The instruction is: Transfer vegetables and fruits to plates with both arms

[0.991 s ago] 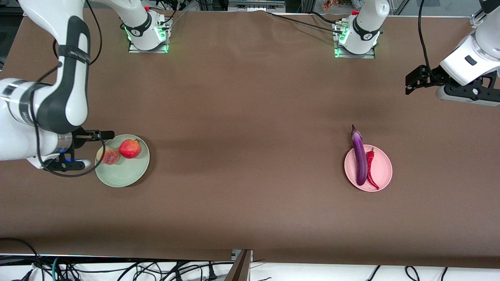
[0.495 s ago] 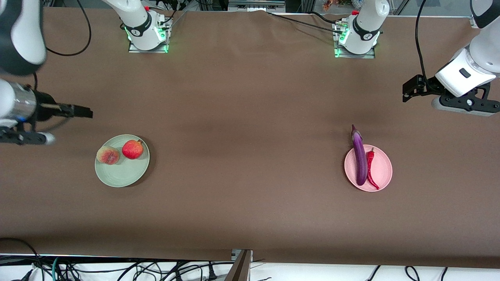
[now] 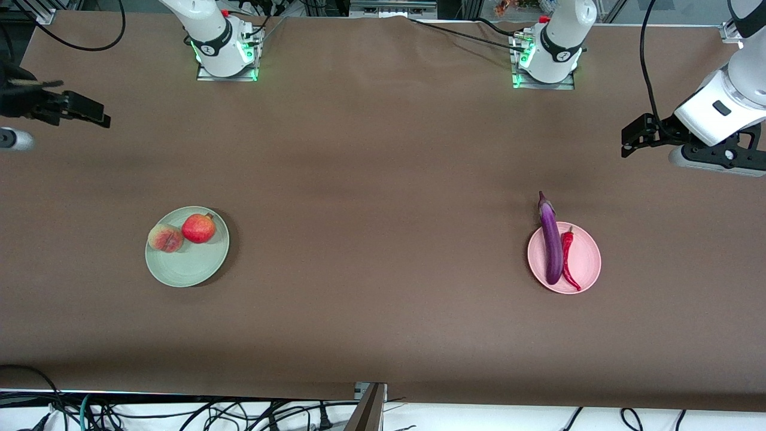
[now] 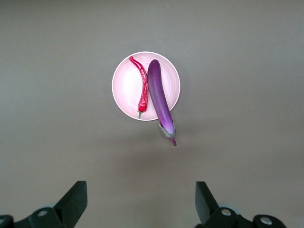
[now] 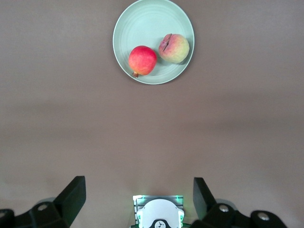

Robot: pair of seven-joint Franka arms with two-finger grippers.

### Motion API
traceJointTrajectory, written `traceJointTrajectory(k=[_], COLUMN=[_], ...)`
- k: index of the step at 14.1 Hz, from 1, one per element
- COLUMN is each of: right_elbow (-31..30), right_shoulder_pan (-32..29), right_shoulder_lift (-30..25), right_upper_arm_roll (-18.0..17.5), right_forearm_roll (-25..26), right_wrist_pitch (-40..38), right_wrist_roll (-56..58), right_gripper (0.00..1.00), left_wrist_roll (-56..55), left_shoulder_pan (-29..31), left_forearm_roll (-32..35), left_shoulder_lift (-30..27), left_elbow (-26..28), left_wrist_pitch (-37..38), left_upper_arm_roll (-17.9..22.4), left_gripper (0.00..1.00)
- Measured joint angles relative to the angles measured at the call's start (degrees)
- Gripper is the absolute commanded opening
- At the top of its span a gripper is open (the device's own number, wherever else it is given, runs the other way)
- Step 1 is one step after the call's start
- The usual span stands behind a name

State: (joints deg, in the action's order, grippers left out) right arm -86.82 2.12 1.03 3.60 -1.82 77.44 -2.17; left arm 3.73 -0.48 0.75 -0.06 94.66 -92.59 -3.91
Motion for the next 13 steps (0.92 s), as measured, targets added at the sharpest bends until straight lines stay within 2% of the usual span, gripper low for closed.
traceJointTrajectory(k=[6, 13], right_elbow=[-1.37, -1.59], right_shoulder_pan=[-1.33, -1.87], right_shoulder_lift=[-1.94, -1.63], right_upper_arm_roll=[-3.46, -3.51], right_forearm_roll=[1.3, 1.62], right_wrist_pitch=[-0.3, -0.22], right_wrist_roll=[0.34, 0.3], right_gripper=[1.0, 1.0], left_wrist_roll=[0.0, 0.0], left_shoulder_pan=[0.08, 0.08], left_forearm_roll=[0.0, 0.0], left_shoulder_lift=[-0.01, -0.01], left_elbow=[-0.14, -0.14], left_wrist_pitch=[0.36, 0.45], left_upper_arm_roll=[0.0, 0.0], left_gripper=[1.0, 1.0])
